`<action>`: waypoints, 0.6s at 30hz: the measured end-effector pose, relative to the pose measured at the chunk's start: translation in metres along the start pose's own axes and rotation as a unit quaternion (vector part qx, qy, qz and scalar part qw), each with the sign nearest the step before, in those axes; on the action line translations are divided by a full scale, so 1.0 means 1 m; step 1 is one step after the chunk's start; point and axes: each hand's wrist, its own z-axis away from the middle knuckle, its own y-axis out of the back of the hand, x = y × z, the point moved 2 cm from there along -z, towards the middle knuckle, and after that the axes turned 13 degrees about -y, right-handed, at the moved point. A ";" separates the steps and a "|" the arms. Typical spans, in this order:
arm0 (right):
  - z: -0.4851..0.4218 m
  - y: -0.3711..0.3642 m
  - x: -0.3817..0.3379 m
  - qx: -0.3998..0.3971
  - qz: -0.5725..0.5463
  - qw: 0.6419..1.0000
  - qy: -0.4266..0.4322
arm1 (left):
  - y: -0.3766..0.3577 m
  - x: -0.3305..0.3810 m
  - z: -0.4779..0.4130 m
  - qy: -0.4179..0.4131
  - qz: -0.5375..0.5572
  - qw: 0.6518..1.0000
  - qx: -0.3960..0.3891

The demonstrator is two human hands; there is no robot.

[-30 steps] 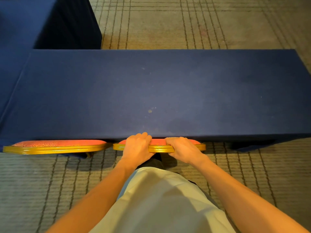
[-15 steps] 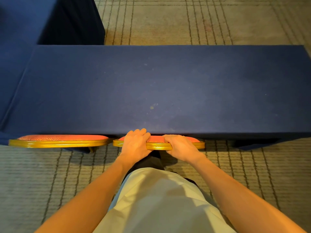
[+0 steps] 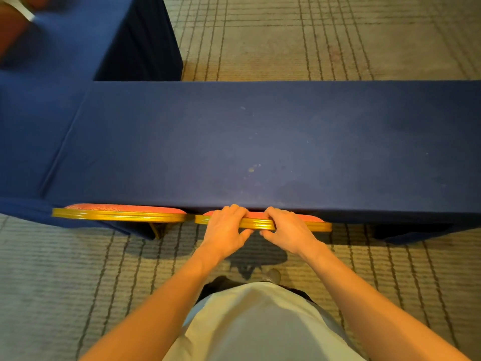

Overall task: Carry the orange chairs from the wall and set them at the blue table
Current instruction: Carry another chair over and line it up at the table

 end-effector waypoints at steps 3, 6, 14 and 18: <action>0.009 0.000 -0.015 0.004 -0.039 0.999 0.005 | 0.008 0.002 0.012 -0.002 0.078 0.996 0.034; 0.019 -0.001 -0.044 0.002 -0.059 0.998 0.025 | 0.019 -0.005 0.035 -0.001 0.107 0.991 0.074; 0.059 -0.035 -0.155 -0.007 -0.111 0.988 0.110 | 0.059 -0.054 0.152 0.103 0.222 0.948 0.202; 0.088 -0.059 -0.215 -0.036 -0.193 0.973 0.121 | 0.084 -0.077 0.221 0.155 0.298 0.904 0.265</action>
